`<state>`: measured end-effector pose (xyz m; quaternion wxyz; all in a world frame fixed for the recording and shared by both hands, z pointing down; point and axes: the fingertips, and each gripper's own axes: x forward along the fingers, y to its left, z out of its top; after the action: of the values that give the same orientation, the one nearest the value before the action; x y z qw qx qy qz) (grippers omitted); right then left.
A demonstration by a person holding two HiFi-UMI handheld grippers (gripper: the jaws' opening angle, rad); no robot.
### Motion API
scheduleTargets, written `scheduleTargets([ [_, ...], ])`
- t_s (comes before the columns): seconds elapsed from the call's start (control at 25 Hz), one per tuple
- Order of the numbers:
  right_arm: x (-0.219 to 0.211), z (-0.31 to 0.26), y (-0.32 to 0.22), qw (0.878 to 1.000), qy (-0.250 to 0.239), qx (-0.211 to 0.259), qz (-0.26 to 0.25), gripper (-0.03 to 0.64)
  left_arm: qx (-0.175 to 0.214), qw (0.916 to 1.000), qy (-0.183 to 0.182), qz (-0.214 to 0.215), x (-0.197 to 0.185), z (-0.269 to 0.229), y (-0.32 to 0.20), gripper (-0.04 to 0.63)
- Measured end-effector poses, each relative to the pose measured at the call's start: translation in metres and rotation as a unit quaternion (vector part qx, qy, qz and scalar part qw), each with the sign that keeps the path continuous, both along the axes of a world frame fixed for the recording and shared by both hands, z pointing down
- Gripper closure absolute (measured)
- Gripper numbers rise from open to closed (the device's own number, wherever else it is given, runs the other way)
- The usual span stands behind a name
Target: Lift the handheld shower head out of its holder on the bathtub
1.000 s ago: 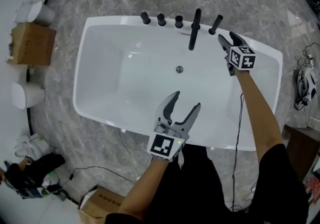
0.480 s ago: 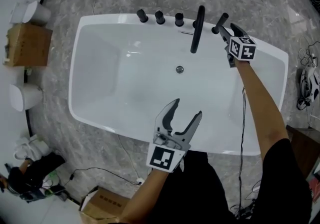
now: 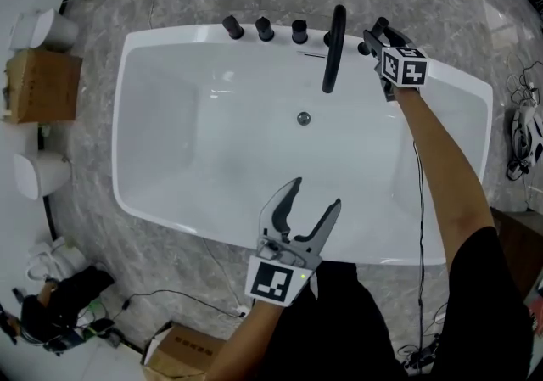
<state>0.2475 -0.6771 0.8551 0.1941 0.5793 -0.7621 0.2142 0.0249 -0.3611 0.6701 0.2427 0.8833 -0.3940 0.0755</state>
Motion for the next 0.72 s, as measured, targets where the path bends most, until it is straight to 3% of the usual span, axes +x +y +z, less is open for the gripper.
scheduleTargets([
  [0.12,0.002,-0.001,-0.005,1.000,0.012,0.002,0.007,0.411,-0.006,1.0000,-0.005,-0.002,-0.005,0.003,0.002,0.327],
  [0.24,0.010,0.000,-0.006,1.000,0.004,-0.008,0.029,0.488,-0.008,0.9999,-0.002,-0.008,-0.011,0.003,0.002,0.343],
  [0.72,0.010,-0.010,0.004,1.000,0.020,-0.008,0.018,0.495,0.020,0.9998,-0.004,-0.002,-0.023,-0.021,0.004,0.573],
])
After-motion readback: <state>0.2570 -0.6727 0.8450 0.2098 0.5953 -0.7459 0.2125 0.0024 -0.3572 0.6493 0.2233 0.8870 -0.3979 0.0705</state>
